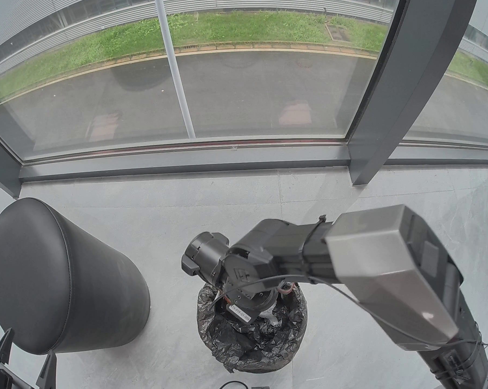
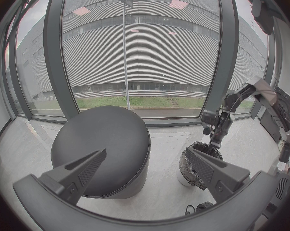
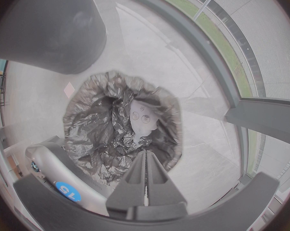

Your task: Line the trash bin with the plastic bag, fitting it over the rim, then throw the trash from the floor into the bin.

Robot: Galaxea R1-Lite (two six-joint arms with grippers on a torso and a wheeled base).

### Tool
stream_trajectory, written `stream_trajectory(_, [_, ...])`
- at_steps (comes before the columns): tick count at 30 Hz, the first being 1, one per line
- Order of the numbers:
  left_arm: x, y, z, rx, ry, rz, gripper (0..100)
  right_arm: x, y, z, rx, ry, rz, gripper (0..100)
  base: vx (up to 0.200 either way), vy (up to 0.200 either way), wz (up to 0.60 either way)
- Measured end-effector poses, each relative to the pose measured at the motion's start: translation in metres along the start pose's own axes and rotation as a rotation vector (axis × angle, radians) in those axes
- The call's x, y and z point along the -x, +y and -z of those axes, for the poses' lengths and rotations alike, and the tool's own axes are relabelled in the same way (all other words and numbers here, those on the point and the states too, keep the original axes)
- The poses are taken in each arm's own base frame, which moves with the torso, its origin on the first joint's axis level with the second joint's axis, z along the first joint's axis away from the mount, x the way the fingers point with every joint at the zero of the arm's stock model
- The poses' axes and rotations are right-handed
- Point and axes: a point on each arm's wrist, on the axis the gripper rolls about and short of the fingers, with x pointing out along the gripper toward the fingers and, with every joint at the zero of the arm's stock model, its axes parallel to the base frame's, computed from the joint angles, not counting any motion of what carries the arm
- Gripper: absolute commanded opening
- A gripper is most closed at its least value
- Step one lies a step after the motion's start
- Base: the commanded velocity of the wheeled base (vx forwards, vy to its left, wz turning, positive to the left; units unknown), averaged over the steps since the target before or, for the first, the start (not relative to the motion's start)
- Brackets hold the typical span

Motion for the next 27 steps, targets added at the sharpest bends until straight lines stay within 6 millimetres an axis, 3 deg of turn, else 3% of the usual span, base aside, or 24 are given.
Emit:
stream_trajectory(8, [0.0,0.0,0.0,0.0,0.0,0.0,100,0.085,-0.048,0.007,-0.035,-0.108,0.065,0,0.0,0.0,0.0])
stream_trajectory(10, [0.0,0.0,0.0,0.0,0.0,0.0,100,0.113,-0.071,0.014,-0.063,-0.146,0.09,0,0.0,0.0,0.0])
stream_trajectory(13, [0.0,0.0,0.0,0.0,0.0,0.0,100,0.141,-0.098,0.025,-0.103,-0.178,0.112,0,0.0,0.0,0.0])
stream_trajectory(16, [0.0,0.0,0.0,0.0,0.0,0.0,100,0.169,-0.139,0.045,-0.169,-0.198,0.145,0,0.0,0.0,0.0])
stream_trajectory(22, [0.0,0.0,0.0,0.0,0.0,0.0,100,0.213,-0.22,0.106,-0.322,-0.162,0.23,0,0.0,0.0,0.0])
stream_trajectory(27, [0.0,0.0,0.0,0.0,0.0,0.0,100,0.25,-0.257,0.158,-0.408,-0.165,0.303,0,0.0,0.0,0.0])
